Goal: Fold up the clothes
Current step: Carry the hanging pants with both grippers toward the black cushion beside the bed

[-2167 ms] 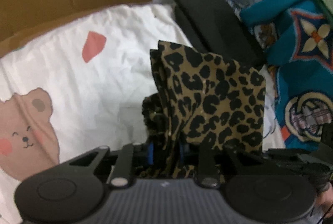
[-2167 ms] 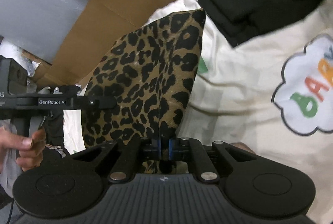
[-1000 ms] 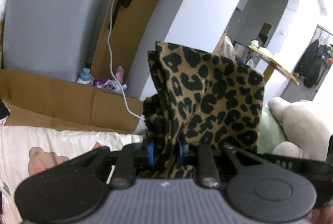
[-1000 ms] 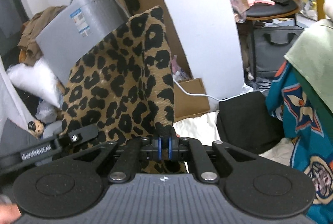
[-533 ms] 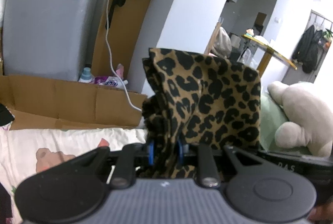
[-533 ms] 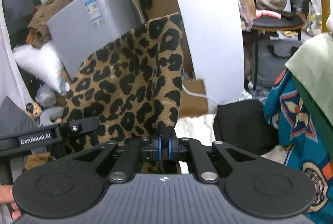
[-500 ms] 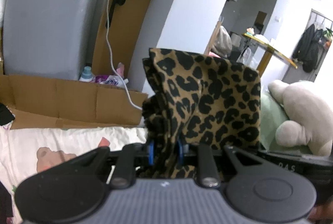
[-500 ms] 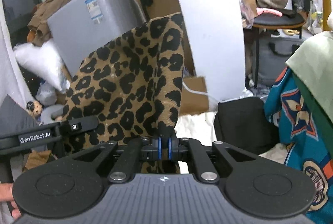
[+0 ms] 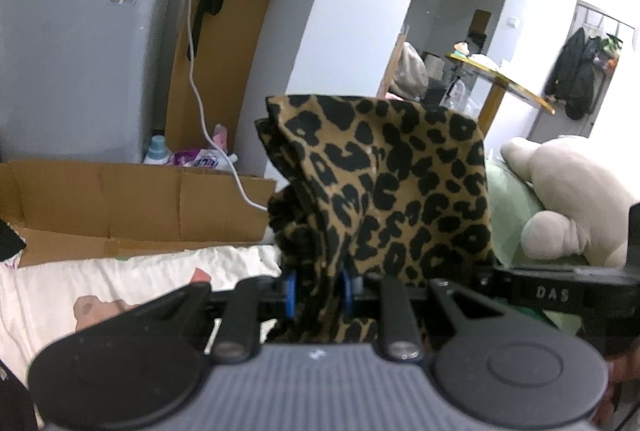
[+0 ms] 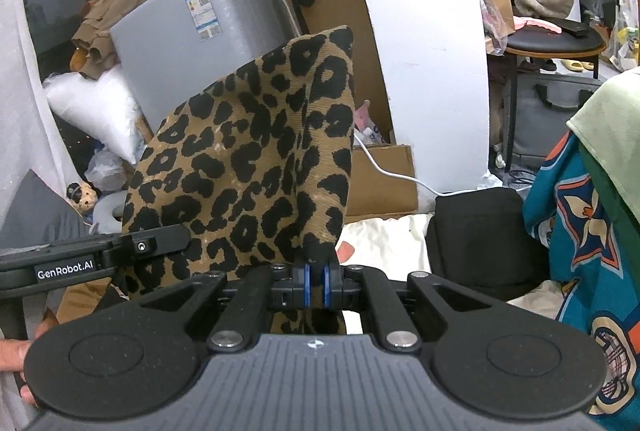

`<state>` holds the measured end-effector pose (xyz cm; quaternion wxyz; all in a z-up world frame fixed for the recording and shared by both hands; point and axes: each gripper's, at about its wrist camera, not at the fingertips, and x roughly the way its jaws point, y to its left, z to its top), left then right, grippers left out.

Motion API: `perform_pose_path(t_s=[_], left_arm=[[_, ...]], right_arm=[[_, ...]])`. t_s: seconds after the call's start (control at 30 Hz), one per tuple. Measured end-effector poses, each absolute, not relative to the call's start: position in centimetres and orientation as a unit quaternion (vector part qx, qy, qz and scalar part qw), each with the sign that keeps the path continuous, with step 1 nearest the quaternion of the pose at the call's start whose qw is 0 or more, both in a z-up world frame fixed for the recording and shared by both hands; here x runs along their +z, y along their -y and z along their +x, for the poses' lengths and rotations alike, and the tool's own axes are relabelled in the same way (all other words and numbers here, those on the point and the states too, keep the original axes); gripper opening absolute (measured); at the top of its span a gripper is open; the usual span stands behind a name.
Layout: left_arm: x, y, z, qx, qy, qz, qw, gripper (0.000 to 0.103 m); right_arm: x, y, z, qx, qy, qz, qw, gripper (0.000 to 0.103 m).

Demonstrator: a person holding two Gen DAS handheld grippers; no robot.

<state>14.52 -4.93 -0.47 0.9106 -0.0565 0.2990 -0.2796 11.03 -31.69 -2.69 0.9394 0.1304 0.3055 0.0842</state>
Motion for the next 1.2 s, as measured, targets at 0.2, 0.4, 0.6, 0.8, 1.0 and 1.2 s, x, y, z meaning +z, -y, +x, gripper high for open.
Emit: perform_pose_path(t_s=[0.2, 0.4, 0.6, 0.8, 1.0, 1.2], left_arm=[[-0.1, 5.4, 14.0, -0.281, -0.290, -0.044, 0.914, 0.022], [-0.1, 6.6, 13.8, -0.290, -0.286, -0.025, 0.913, 0.022], [-1.7, 8.1, 15.4, -0.303, -0.314, -0.019, 0.899, 0.022], [-2.9, 10.2, 17.8, -0.311, -0.328, -0.008, 0.892, 0.022], [-4.2, 13.2, 20.4, -0.317, -0.329, -0.002, 0.889, 0.022], [-6.4, 16.6, 22.6, -0.322, -0.330, 0.000, 0.888, 0.022]], right_arm=[[-2.5, 31.5, 11.0, 0.085, -0.303, 0.120, 0.942, 0.005], [-2.6, 31.7, 11.2, 0.071, -0.306, 0.099, 0.944, 0.005], [-3.3, 32.8, 12.2, 0.049, -0.324, 0.094, 0.940, 0.005], [-4.3, 34.2, 14.4, 0.048, -0.344, 0.065, 0.935, 0.005], [-5.8, 37.0, 16.8, 0.040, -0.347, 0.054, 0.935, 0.005], [-8.0, 39.8, 18.6, 0.018, -0.347, 0.060, 0.936, 0.005]])
